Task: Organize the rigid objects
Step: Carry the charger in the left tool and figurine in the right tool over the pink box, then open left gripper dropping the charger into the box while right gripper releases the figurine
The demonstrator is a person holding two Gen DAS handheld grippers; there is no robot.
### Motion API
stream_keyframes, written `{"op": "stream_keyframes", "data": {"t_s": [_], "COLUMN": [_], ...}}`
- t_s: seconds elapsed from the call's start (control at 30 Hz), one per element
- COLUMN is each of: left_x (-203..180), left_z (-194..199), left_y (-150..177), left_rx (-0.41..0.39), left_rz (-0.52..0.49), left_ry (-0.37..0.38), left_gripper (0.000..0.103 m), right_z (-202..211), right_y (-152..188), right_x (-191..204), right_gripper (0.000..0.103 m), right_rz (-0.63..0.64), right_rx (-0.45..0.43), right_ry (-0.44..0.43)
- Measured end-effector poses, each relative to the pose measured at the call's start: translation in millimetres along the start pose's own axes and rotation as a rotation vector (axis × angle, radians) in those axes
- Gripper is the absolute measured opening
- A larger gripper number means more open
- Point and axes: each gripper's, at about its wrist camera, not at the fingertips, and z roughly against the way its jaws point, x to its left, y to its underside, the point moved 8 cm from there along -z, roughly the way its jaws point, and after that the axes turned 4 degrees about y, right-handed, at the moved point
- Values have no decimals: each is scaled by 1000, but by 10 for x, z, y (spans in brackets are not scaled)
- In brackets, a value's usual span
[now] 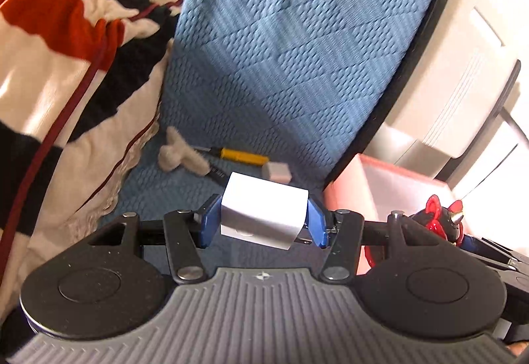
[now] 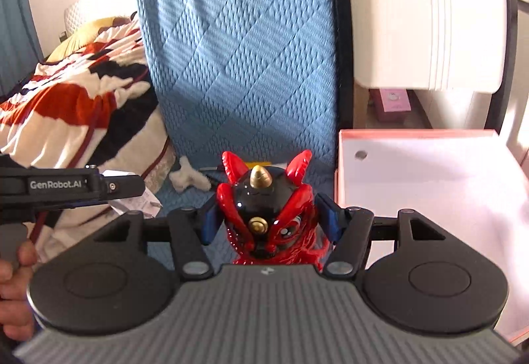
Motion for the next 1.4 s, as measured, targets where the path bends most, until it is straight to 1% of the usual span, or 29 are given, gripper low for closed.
{"op": "stream_keyframes", "data": {"t_s": [0.17, 0.37, 0.5, 0.7, 0.93, 1.07, 1.2, 1.33, 1.4], "left_x": [-306, -701, -932, -1323, -1730, -1881, -2036, -2136, -2160], "left_z": [32, 51, 25, -74, -315, -500, -740, -984, -1086], "left_y": [-104, -185, -225, -212, -31, 132, 347, 561, 644], "left_rx": [-18, -35, -47, -50, -24, -18, 41, 101, 123], "left_rz": [-17, -36, -31, -63, -109, -104, -143, -157, -166], "left_ry": [29, 71, 101, 137, 166, 153, 157, 160, 157], "left_gripper": [60, 60, 60, 60, 60, 60, 60, 60, 57], "right_z": [140, 340, 446, 534, 517, 429, 316, 178, 122], "right_y": [-218, -487, -568, -595, -424, -235, -29, 167, 261], "right_x": [-155, -387, -578, -902, -1339, -1573, -1791, -1983, -2051], "right_gripper": [63, 63, 63, 63, 63, 63, 63, 63, 63], "right_rz": [-5, -14, -27, -42, -78, -102, -126, -150, -155], "right_rx": [-23, -71, -86, -95, -70, -28, 21, 69, 91], "right_ry": [14, 33, 56, 92, 136, 161, 190, 201, 207]}}
